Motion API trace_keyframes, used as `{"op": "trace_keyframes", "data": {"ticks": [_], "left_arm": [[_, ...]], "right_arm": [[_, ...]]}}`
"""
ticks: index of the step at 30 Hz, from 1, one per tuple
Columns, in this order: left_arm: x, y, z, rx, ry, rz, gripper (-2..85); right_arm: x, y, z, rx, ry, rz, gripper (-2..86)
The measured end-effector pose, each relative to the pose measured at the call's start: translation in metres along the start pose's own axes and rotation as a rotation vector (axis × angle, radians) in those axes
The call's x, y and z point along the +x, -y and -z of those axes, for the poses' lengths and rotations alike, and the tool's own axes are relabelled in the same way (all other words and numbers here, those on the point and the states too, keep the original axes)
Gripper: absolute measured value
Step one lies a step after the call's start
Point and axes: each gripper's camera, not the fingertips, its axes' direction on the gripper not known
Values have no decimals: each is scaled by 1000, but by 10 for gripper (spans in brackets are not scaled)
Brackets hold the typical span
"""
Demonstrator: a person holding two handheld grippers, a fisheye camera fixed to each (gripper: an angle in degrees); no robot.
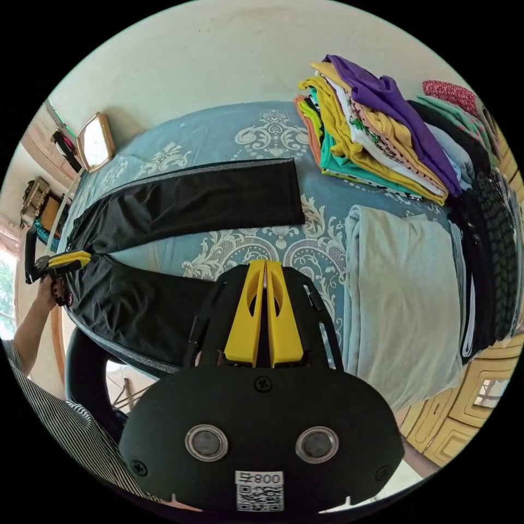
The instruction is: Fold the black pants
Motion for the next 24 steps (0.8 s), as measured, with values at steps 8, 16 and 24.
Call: {"op": "trace_keyframes", "data": {"ticks": [8, 16, 24], "left_arm": [[-115, 44, 51, 7, 115, 147, 95], [-193, 84, 87, -56, 225, 198, 102], [-230, 123, 103, -165, 313, 126, 109]], "right_arm": [[-94, 81, -15, 19, 221, 320, 16], [-226, 157, -48, -20, 276, 593, 71], [-333, 206, -84, -43, 253, 755, 78]]}}
